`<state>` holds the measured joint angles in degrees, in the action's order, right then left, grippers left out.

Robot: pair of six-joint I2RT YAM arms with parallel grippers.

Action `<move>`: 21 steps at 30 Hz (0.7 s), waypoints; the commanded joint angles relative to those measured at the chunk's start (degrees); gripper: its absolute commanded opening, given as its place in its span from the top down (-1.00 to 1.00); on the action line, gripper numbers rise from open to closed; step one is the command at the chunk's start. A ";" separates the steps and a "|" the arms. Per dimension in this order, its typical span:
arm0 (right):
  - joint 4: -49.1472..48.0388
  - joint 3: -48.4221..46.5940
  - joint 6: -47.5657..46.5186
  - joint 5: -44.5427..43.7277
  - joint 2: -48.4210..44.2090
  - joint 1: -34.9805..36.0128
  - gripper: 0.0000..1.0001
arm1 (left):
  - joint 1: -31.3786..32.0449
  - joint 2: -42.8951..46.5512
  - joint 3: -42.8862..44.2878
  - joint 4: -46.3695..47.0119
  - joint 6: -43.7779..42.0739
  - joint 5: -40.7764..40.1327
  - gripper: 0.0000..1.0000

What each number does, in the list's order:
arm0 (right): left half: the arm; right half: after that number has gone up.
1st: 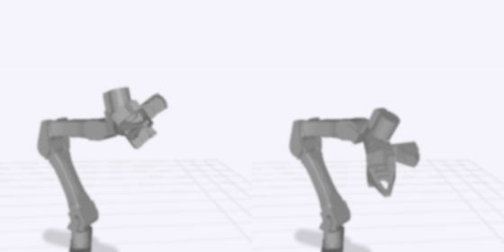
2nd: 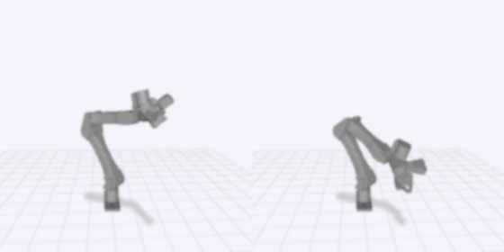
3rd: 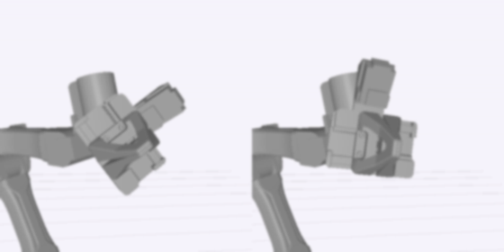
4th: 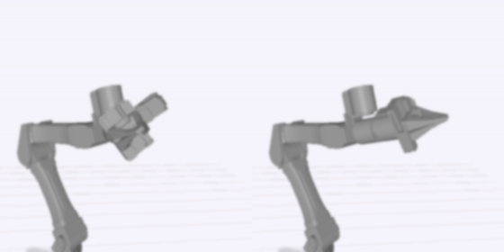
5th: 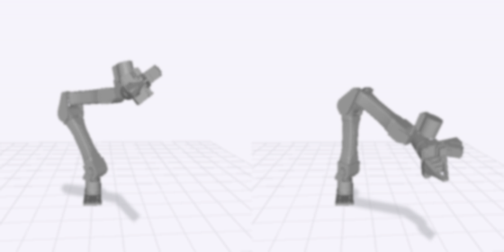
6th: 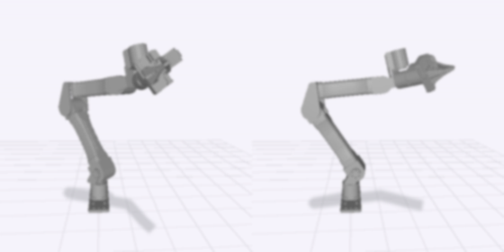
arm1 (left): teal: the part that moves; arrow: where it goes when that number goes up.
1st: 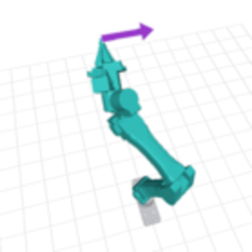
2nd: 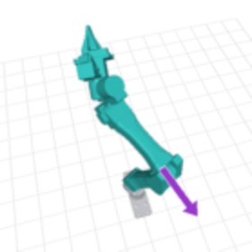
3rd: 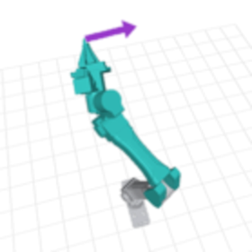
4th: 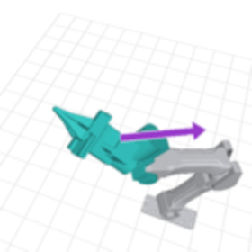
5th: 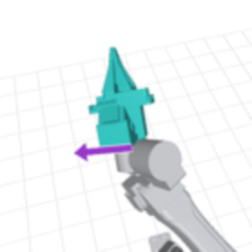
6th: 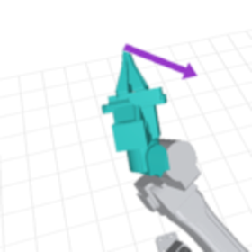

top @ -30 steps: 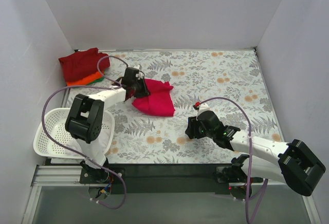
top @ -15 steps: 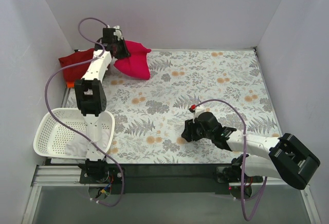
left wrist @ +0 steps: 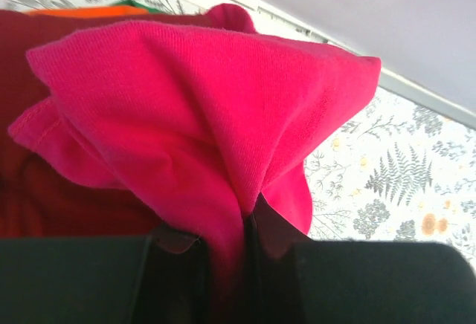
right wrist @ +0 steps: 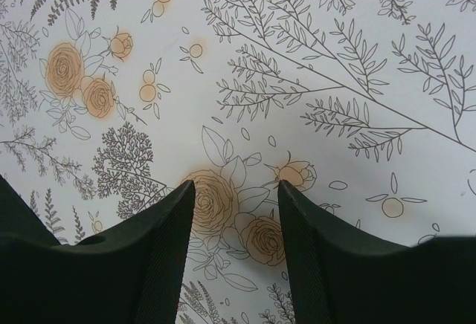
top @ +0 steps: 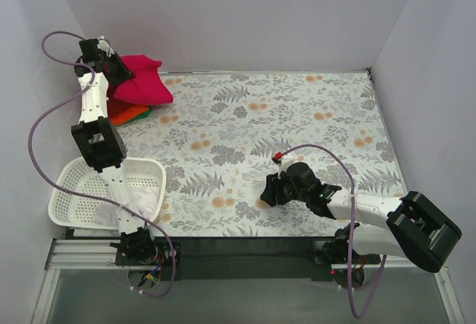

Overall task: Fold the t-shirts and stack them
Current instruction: Neatly place the folded tshirt to the corner

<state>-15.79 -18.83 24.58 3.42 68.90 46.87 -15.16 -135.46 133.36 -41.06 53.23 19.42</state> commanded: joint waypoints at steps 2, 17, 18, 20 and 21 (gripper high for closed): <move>-0.64 1.51 -0.67 2.12 0.18 -0.03 0.12 | -3.46 9.59 1.38 0.80 0.91 4.04 1.00; -0.64 1.60 -0.94 2.56 0.18 -0.11 0.13 | -8.92 5.74 -1.79 5.20 0.39 0.55 1.00; -0.64 1.69 -0.94 2.47 0.09 -0.11 0.13 | -8.84 5.38 -2.05 5.29 0.03 0.18 1.00; -0.64 1.60 -0.94 2.38 0.35 -0.11 0.13 | -8.84 4.59 -2.84 5.90 -0.41 -0.26 1.00; -0.56 1.52 -1.02 2.47 0.70 -0.11 0.13 | -8.92 4.50 -3.97 6.60 -0.41 -0.78 1.00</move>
<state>-16.93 -18.11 24.23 5.34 68.79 46.87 -23.83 -130.85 130.80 -36.97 53.93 20.78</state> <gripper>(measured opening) 0.437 0.147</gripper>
